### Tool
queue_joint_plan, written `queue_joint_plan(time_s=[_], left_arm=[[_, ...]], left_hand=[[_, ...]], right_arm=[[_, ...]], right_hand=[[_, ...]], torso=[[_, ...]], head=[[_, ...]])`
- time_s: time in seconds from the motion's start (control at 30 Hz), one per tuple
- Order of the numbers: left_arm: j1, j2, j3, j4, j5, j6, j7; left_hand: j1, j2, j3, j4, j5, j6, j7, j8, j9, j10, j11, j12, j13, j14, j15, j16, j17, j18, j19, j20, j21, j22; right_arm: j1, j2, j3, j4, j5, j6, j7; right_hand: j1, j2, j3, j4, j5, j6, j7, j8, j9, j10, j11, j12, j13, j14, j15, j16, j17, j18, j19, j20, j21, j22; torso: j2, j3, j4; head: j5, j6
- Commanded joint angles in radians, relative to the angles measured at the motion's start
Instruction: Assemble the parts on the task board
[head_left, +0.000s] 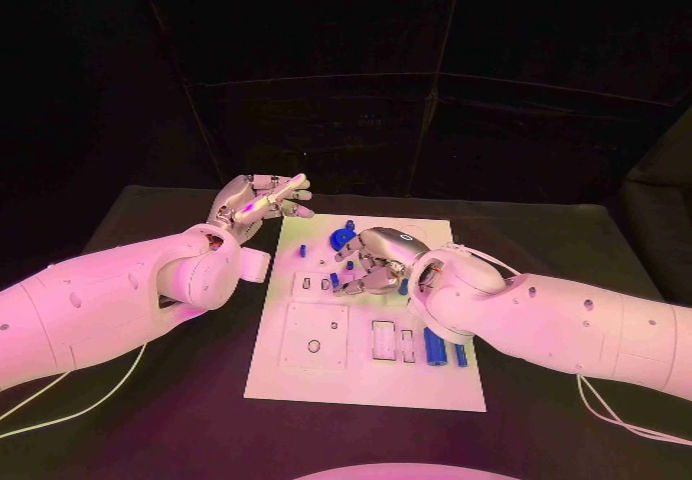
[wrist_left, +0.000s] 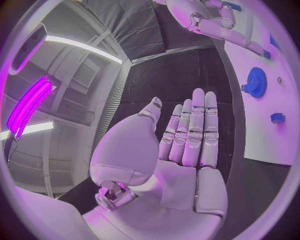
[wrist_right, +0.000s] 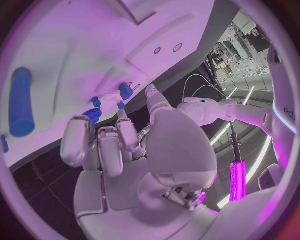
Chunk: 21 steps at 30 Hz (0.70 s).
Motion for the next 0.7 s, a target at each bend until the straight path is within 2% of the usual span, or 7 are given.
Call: queue_joint_plan(time_s=[0.03,0.17,0.27,0.33,0.47,0.63,0.7], left_arm=[[0.001,-0.004,0.001,0.001,-0.107,0.032,-0.098],[0.001,-0.013,0.001,0.004,-0.202,0.056,-0.208],[0.003,-0.025,0.001,0.013,-0.296,0.084,-0.310],[0.007,-0.030,0.001,0.019,-0.363,0.109,-0.395],[0.028,-0.032,0.001,0.026,-0.511,0.199,-0.597],[0.058,-0.010,0.001,0.026,-0.706,0.326,-0.839],[0.066,0.003,0.001,0.022,-0.754,0.363,-0.894]], left_hand=[[-0.012,0.000,-0.009,0.002,0.006,0.038,-0.024,0.010,0.003,0.067,-0.028,0.017,0.010,0.097,-0.034,0.051,0.045,0.006,0.068,-0.033,0.047,0.022],[-0.023,-0.005,-0.015,0.010,0.005,0.072,-0.057,0.014,0.006,0.154,-0.066,0.039,0.032,0.254,-0.084,0.181,0.147,0.005,0.188,-0.087,0.148,0.073],[-0.031,-0.013,-0.023,0.017,0.011,0.091,-0.080,0.020,0.014,0.216,-0.097,0.076,0.076,0.275,-0.114,0.688,0.628,0.002,0.272,-0.120,0.280,0.149],[-0.041,-0.011,-0.029,0.027,0.007,0.096,-0.087,0.032,0.023,0.239,-0.108,0.117,0.117,0.282,-0.120,0.901,0.854,-0.007,0.294,-0.131,0.381,0.249],[-0.073,-0.005,-0.051,0.059,0.008,0.088,-0.098,0.075,0.051,0.241,-0.118,0.256,0.248,0.291,-0.129,1.143,1.130,-0.044,0.336,-0.139,0.642,0.566],[-0.108,0.002,-0.135,0.119,0.005,0.078,-0.131,0.211,0.138,0.207,-0.135,0.698,0.670,0.316,-0.147,1.303,1.330,-0.079,0.391,-0.152,0.873,0.872],[-0.114,0.010,-0.159,0.139,0.009,0.058,-0.130,0.249,0.168,0.189,-0.144,0.783,0.758,0.320,-0.148,1.317,1.349,-0.094,0.426,-0.154,0.927,0.959]], right_arm=[[0.011,-0.035,0.001,0.030,0.102,-0.083,0.147],[0.036,-0.102,0.003,0.064,0.274,-0.088,0.199],[0.062,-0.153,0.005,0.083,0.385,-0.085,0.225],[0.079,-0.181,0.006,0.089,0.446,-0.082,0.238],[0.110,-0.226,0.006,0.088,0.539,-0.078,0.250],[0.136,-0.268,0.006,0.068,0.598,-0.073,0.248],[0.140,-0.276,0.006,0.061,0.605,-0.074,0.246]], right_hand=[[0.023,0.008,-0.030,0.023,0.006,-0.008,0.000,0.010,0.002,0.006,0.002,0.010,0.010,0.071,0.009,-0.004,0.101,-0.011,-0.003,0.009,-0.006,-0.005],[0.048,0.032,-0.030,0.023,0.023,0.026,-0.009,0.032,0.008,0.016,-0.006,0.022,0.022,0.065,0.003,-0.015,0.078,0.001,-0.032,0.006,-0.034,-0.066],[0.057,0.041,-0.028,0.019,0.026,0.030,-0.012,0.035,0.007,0.016,-0.008,0.023,0.022,0.064,0.001,-0.017,0.075,0.003,-0.036,0.003,-0.039,-0.076],[0.060,0.046,-0.028,0.018,0.027,0.033,-0.013,0.037,0.007,0.016,-0.009,0.023,0.022,0.062,0.000,-0.021,0.067,0.004,-0.040,0.002,-0.044,-0.085],[0.065,0.057,-0.028,0.013,0.029,0.041,-0.016,0.043,0.008,0.014,-0.013,0.020,0.019,0.059,-0.003,-0.028,0.053,0.008,-0.048,-0.001,-0.053,-0.103],[0.067,0.063,-0.028,0.012,0.030,0.044,-0.018,0.046,0.008,0.009,-0.014,0.014,0.012,0.055,-0.005,-0.034,0.039,0.010,-0.054,-0.002,-0.061,-0.117],[0.067,0.066,-0.029,0.011,0.030,0.045,-0.019,0.047,0.007,0.008,-0.015,0.012,0.010,0.054,-0.005,-0.037,0.034,0.011,-0.056,-0.003,-0.063,-0.121]], torso=[[-0.002,-0.0006,0.0005],[-0.010,0.0045,-0.0013],[-0.018,0.0096,-0.0040],[-0.023,0.0123,-0.0051],[-0.033,0.0165,-0.0083],[-0.046,0.0245,-0.0109],[-0.049,0.0276,-0.0105]], head=[[0.001,0.008],[0.005,0.006],[0.008,0.007],[0.009,0.004],[0.011,0.005],[0.019,0.001],[0.020,-0.002]])
